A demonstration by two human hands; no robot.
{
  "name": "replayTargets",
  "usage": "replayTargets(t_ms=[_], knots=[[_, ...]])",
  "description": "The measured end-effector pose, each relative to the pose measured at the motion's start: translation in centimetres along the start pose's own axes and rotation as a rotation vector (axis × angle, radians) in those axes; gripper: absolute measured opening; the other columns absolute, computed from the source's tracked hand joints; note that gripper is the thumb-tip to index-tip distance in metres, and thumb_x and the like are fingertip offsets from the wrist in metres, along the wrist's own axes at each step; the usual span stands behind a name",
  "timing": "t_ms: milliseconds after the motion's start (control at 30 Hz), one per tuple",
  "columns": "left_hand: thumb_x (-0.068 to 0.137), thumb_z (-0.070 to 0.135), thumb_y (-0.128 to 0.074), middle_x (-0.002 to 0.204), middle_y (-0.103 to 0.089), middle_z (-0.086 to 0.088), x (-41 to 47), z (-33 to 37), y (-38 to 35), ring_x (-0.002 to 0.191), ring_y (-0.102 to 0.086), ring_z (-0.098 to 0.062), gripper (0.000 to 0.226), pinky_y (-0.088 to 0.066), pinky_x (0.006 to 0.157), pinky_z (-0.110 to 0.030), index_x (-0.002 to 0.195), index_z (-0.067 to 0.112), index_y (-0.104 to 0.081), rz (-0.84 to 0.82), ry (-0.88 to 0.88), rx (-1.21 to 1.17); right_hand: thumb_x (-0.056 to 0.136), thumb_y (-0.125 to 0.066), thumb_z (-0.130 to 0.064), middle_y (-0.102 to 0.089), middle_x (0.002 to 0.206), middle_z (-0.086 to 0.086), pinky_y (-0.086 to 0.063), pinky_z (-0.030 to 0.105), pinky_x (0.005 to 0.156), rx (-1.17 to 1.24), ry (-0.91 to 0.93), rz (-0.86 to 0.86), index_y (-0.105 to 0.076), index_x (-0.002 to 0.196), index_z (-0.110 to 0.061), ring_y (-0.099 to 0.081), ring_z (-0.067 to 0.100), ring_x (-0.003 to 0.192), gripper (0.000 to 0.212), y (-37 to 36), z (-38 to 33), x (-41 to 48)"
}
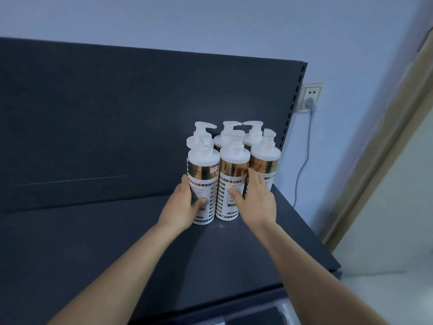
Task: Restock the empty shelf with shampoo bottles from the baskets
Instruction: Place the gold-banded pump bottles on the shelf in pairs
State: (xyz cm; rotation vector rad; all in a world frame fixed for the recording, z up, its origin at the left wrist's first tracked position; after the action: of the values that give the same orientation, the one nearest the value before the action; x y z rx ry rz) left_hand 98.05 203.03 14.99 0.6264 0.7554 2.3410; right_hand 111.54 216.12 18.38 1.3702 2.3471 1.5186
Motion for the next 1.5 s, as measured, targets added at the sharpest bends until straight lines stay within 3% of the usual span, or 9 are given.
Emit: replayTargets(t_ms=[200,367,500,600,700,800,1133,1400,1500], knots=[[0.087,0.026,-0.067,0.13,-0.047,-0.007,-1.0,-1.1,-0.2,0.118,-0.05,-0.023,0.055,-0.047,0.093,-0.036,0.131,0.013,-0.037,-0.054,0.112,0.284,0.095,-0.059,-0.036,-0.055,0.129,0.001,-0.051,0.037,0.079,-0.177,0.046,-0.15,-0.04,0.135,-0.019,-0.06,0.025,0.106,0.048,-0.2,1.9,-1.6],[0.086,0.035,-0.068,0.135,-0.044,-0.006,-4.5,0.5,-0.9,0.127,-0.041,-0.024,0.059,-0.044,0.099,-0.038,0.131,0.011,-0.04,-0.104,0.112,0.424,0.095,-0.057,-0.041,-0.053,0.133,0.003,-0.045,0.037,0.097,-0.289,0.036,-0.228,-0.041,0.141,-0.017,-0.048,0.023,0.125,0.055,2.3,4.5,-5.3],[0.086,0.041,-0.065,0.127,-0.045,-0.003,-8.1,4.2,-2.4,0.123,-0.041,-0.022,0.051,-0.043,0.098,-0.034,0.123,0.012,-0.044,-0.156,-0.077,0.527,0.095,-0.057,-0.041,-0.049,0.142,0.004,-0.039,0.036,0.105,-0.348,-0.006,-0.252,-0.037,0.146,-0.015,-0.041,0.024,0.133,0.06,5.3,6.9,-9.5],[0.086,0.043,-0.064,0.136,-0.042,-0.004,-11.0,7.5,-4.5,0.129,-0.037,-0.023,0.061,-0.034,0.108,-0.037,0.133,0.013,-0.039,-0.184,-0.251,0.641,0.094,-0.059,-0.038,-0.049,0.141,0.004,-0.041,0.037,0.104,-0.362,-0.06,-0.264,-0.04,0.143,-0.014,-0.042,0.024,0.132,0.058,7.5,8.5,-12.9],[0.09,0.041,-0.061,0.151,-0.028,-0.007,-13.9,10.2,-7.2,0.143,-0.021,-0.026,0.074,-0.02,0.118,-0.042,0.147,0.011,-0.025,-0.259,-0.354,0.702,0.093,-0.06,-0.038,-0.051,0.139,0.006,-0.043,0.038,0.103,-0.406,-0.139,-0.284,-0.042,0.141,-0.015,-0.045,0.026,0.13,0.056,9.5,10.1,-16.4],[0.092,0.039,-0.058,0.156,-0.023,-0.007,-16.4,12.1,-9.6,0.147,-0.013,-0.025,0.072,-0.015,0.12,-0.043,0.148,0.012,-0.022,-0.316,-0.442,0.719,0.091,-0.059,-0.041,-0.052,0.136,0.005,-0.043,0.036,0.1,-0.441,-0.211,-0.276,-0.045,0.137,-0.018,-0.047,0.026,0.126,0.053,11.3,11.7,-20.0],[0.092,0.039,-0.057,0.154,-0.028,-0.009,-22.6,16.1,-15.9,0.145,-0.02,-0.026,0.073,-0.02,0.118,-0.042,0.15,0.011,-0.022,-0.496,-0.823,0.657,0.091,-0.061,-0.042,-0.049,0.139,0.006,-0.041,0.036,0.102,-0.591,-0.553,-0.192,-0.042,0.14,-0.015,-0.045,0.027,0.128,0.059,16.7,14.4,-31.6],[0.091,0.04,-0.06,0.141,-0.043,-0.007,-29.9,16.8,-16.9,0.13,-0.038,-0.025,0.07,-0.033,0.109,-0.035,0.146,0.01,-0.028,-0.682,-1.106,0.475,0.09,-0.061,-0.04,-0.05,0.13,0.006,-0.042,0.037,0.095,-0.669,-0.919,-0.131,-0.047,0.126,-0.017,-0.046,0.027,0.123,0.045,17.7,10.8,-43.1],[0.091,0.04,-0.059,0.141,-0.044,-0.007,-33.2,17.1,-17.0,0.129,-0.039,-0.024,0.066,-0.035,0.107,-0.034,0.143,0.011,-0.032,-0.759,-1.194,0.42,0.089,-0.063,-0.04,-0.05,0.13,0.006,-0.043,0.037,0.096,-0.675,-1.039,-0.114,-0.046,0.129,-0.017,-0.046,0.027,0.121,0.049,18.0,8.8,-48.1]])
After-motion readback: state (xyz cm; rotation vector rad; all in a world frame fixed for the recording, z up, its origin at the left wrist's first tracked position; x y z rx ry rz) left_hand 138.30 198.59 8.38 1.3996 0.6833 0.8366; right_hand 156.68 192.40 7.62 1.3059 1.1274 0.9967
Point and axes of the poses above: each hand's wrist, its own x-axis towards the middle knuckle, its own y-axis out of the back of the hand, z = x × y, the point moved 5 cm from there along x, towards the middle knuckle
